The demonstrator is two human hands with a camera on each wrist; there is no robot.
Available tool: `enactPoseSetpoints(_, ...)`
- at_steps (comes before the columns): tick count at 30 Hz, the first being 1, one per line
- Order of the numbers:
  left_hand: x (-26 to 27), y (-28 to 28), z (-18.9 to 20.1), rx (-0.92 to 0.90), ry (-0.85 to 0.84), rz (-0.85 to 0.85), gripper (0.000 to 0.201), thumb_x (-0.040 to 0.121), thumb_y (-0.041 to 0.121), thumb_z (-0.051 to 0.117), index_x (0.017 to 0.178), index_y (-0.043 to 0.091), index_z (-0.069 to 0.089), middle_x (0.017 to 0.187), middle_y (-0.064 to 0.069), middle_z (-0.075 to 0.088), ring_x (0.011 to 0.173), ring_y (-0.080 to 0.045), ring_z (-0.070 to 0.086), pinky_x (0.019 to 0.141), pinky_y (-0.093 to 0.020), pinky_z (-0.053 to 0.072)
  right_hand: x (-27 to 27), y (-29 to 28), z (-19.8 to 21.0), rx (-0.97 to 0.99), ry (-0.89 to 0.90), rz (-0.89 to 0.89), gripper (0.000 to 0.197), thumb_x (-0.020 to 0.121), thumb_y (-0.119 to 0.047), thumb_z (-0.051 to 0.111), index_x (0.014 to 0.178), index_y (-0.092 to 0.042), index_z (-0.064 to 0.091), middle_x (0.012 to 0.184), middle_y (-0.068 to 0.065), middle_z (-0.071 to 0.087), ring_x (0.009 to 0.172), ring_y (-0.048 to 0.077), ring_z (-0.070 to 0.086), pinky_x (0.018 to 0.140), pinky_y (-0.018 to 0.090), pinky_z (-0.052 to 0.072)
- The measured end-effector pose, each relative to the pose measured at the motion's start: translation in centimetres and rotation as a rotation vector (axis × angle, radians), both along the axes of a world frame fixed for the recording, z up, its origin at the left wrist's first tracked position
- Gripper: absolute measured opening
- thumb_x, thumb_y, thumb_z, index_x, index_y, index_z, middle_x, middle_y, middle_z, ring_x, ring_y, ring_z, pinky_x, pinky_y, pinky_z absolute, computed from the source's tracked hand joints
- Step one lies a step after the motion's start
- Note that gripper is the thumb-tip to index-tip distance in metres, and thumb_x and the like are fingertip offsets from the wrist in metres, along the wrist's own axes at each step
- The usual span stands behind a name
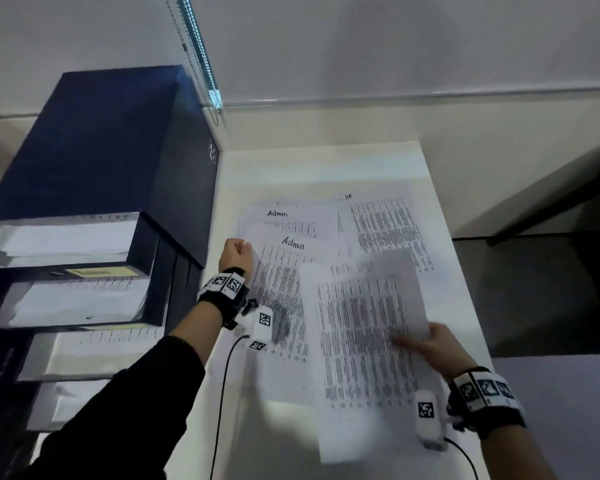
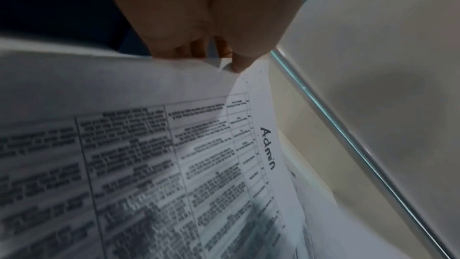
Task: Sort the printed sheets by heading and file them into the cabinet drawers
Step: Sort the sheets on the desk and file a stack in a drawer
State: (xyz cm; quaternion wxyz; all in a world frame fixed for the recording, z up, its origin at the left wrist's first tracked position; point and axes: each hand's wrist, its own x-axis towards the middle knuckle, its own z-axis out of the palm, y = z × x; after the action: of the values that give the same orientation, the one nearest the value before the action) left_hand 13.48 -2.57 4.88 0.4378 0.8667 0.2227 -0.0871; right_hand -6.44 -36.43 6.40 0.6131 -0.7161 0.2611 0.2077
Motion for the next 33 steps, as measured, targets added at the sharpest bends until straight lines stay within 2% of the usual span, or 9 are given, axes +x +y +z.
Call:
enactPoseSetpoints(3,2.0,-0.1,-1.2,-0.016,0.022,0.121,0.027,0.100,0.021,0.048,0.119,0.003,0.053,0.123,-0.019,0.060,0.112,-0.035,0.056,0.092,-0.035,0.041,2.7,2.2,-0.8,-0.016,0.009,-0.034,0.035,0.066,-0.022,0.085,0.092,-0.003,0.073,0.086,0.009,0.077,0.080,0.025,0.074,0.076,0.041,0.060)
enactPoseSetpoints(6,2.3,-0.4,-2.6,-0.041,0.063,0.105,0.024,0.097,0.022,0.054,0.116,0.008,0.056,0.120,-0.013,0.062,0.106,-0.032,0.058,0.084,-0.030,0.041,5.3,5.0,-2.4,-0.193,-0.042,0.092,0.035,0.065,-0.035,0.088,0.090,-0.016,0.072,0.086,-0.002,0.075,0.079,0.015,0.072,0.070,0.030,0.060)
enactPoseSetpoints(9,2.0,-0.7,-3.8,-0.068,0.036,0.056,0.010,0.092,0.015,0.058,0.101,0.017,0.063,0.115,-0.007,0.067,0.098,-0.025,0.063,0.078,-0.024,0.045,7.5,8.1,-3.6,-0.325,-0.138,0.223,0.047,0.073,-0.024,0.083,0.114,-0.013,0.064,0.106,-0.006,0.066,0.095,0.016,0.066,0.072,0.014,0.051)
enactPoseSetpoints(13,2.2,-0.8,-3.9,-0.082,-0.078,0.064,0.012,0.082,0.019,0.077,0.092,0.018,0.071,0.104,-0.001,0.065,0.089,-0.014,0.061,0.072,-0.016,0.049,8.7,10.7,-5.4,-0.547,-0.241,0.356,0.069,0.073,-0.015,0.082,0.134,-0.005,0.052,0.129,0.001,0.055,0.110,0.020,0.059,0.091,0.015,0.045)
enactPoseSetpoints(18,2.4,-0.8,-3.9,-0.263,-0.129,-0.059,0.045,0.073,0.006,0.081,0.112,0.022,0.065,0.099,0.005,0.072,0.086,-0.012,0.068,0.071,-0.014,0.053,7.9,11.2,-6.6,-0.644,-0.323,0.367,0.056,0.073,-0.013,0.082,0.123,0.000,0.061,0.130,0.008,0.055,0.110,0.026,0.061,0.087,0.021,0.053)
enactPoseSetpoints(22,2.6,-0.8,-5.5,-0.067,-0.093,-0.116,0.072,0.071,0.010,0.083,0.135,0.018,0.051,0.122,0.002,0.051,0.104,-0.012,0.056,0.096,-0.024,0.048,7.8,11.1,-6.8,-0.662,-0.320,0.354,0.044,0.071,-0.013,0.084,0.110,0.002,0.067,0.127,0.009,0.058,0.102,0.024,0.065,0.081,0.012,0.048)
enactPoseSetpoints(25,3.3,-0.5,-6.0,0.007,-0.013,-0.108,0.042,0.073,0.009,0.078,0.109,0.017,0.058,0.105,-0.006,0.054,0.090,-0.020,0.054,0.083,-0.027,0.049,8.0,11.0,-7.2,-0.658,-0.320,0.369,0.036,0.071,-0.013,0.084,0.102,0.000,0.071,0.127,0.007,0.057,0.100,0.023,0.065,0.080,0.006,0.045)
enactPoseSetpoints(30,5.1,-0.4,-6.1,-0.017,0.094,-0.070,0.055,0.080,0.006,0.071,0.132,0.013,0.055,0.107,-0.005,0.061,0.092,-0.018,0.058,0.082,-0.022,0.044,8.0,11.1,-7.3,-0.655,-0.313,0.359,0.037,0.070,-0.012,0.085,0.101,0.001,0.070,0.127,0.008,0.057,0.102,0.023,0.064,0.079,0.003,0.043)
enactPoseSetpoints(33,5.1,-0.8,-6.0,0.036,0.058,-0.082,0.031,0.081,0.003,0.064,0.103,0.025,0.067,0.116,-0.010,0.057,0.095,-0.023,0.060,0.077,-0.025,0.049,8.1,11.1,-7.5,-0.647,-0.321,0.339,0.038,0.070,-0.011,0.084,0.103,0.001,0.069,0.128,0.007,0.056,0.105,0.024,0.062,0.078,0.002,0.043)
